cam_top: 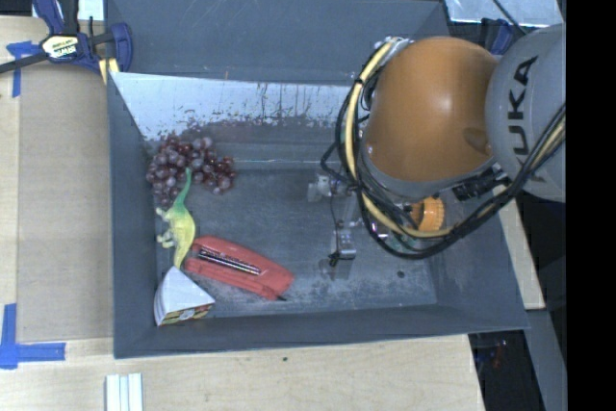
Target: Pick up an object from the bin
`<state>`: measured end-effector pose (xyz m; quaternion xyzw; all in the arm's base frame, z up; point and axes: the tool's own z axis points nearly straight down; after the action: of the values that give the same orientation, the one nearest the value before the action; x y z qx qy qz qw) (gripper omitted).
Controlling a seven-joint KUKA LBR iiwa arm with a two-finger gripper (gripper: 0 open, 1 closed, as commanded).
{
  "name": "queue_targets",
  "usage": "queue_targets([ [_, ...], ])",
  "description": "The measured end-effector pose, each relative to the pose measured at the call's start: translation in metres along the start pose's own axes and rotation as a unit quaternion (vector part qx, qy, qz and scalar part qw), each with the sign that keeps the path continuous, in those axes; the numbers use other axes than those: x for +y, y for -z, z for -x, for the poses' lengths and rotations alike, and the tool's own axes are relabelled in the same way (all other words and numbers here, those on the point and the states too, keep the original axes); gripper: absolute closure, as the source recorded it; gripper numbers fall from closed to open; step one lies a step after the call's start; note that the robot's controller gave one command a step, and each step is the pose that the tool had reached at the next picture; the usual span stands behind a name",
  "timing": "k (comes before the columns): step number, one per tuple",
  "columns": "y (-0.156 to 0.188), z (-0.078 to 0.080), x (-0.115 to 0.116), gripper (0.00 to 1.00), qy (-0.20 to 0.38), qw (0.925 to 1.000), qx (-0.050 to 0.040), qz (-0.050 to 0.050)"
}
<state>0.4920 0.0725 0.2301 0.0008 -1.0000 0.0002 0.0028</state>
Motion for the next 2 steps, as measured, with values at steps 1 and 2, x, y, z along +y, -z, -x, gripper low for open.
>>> queue_targets([
  [1, 0.004, 0.002, 0.0, 0.0, -0.001, 1.0, -0.0045, 0.001],
  [2, -0.082, 0.002, 0.05, 0.0, 0.005, 1.0, -0.0067, 0.001],
])
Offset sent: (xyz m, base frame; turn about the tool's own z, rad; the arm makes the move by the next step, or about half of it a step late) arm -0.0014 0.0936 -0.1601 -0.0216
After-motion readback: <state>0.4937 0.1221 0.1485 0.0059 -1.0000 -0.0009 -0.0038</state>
